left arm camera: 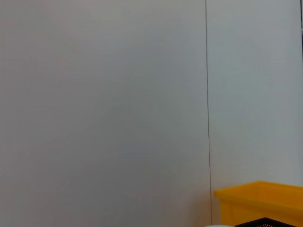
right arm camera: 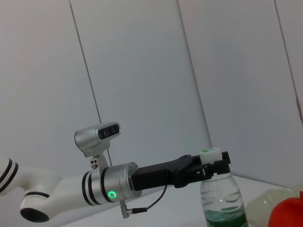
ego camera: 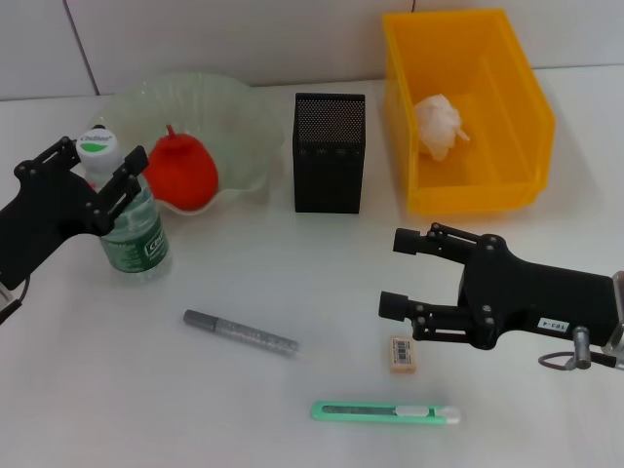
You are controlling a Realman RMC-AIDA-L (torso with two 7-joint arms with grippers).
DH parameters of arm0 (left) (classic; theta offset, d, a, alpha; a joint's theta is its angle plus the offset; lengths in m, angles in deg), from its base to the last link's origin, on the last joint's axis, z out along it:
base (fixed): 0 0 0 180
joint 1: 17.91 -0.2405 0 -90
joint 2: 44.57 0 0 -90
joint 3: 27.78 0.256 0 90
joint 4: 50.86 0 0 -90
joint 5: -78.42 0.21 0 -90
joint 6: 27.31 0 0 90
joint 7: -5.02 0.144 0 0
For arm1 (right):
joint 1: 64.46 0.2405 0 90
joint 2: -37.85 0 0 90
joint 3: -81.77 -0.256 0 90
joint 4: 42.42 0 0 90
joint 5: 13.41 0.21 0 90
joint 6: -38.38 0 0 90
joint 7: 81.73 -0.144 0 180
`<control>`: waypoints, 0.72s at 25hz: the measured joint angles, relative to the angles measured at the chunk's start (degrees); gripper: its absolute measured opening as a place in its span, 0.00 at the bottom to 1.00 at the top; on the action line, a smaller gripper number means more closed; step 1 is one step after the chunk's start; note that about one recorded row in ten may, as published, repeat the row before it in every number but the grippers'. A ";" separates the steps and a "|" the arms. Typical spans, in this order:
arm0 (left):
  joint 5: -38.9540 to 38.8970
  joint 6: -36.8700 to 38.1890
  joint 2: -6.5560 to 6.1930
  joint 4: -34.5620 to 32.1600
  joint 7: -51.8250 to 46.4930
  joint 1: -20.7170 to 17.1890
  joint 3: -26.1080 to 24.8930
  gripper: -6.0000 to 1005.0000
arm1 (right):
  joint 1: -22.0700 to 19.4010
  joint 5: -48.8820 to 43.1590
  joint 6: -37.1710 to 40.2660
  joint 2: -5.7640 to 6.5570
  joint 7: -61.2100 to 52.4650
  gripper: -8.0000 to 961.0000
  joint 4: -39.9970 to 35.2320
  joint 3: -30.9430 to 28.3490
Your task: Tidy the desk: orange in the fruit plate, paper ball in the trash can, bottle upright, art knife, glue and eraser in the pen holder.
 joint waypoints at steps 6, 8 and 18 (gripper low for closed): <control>0.00 0.65 0.00 0.07 -0.59 -0.09 -0.17 0.53 | 0.00 0.00 0.00 0.02 0.00 0.87 0.00 0.25; -0.06 1.49 -0.01 0.07 -0.65 -0.20 -0.30 0.59 | 0.00 0.00 0.00 0.06 0.00 0.87 0.00 0.26; -2.76 5.04 -0.33 -1.22 -0.13 -2.84 -0.63 0.79 | -0.16 0.00 0.09 0.10 0.00 0.87 -0.07 -0.10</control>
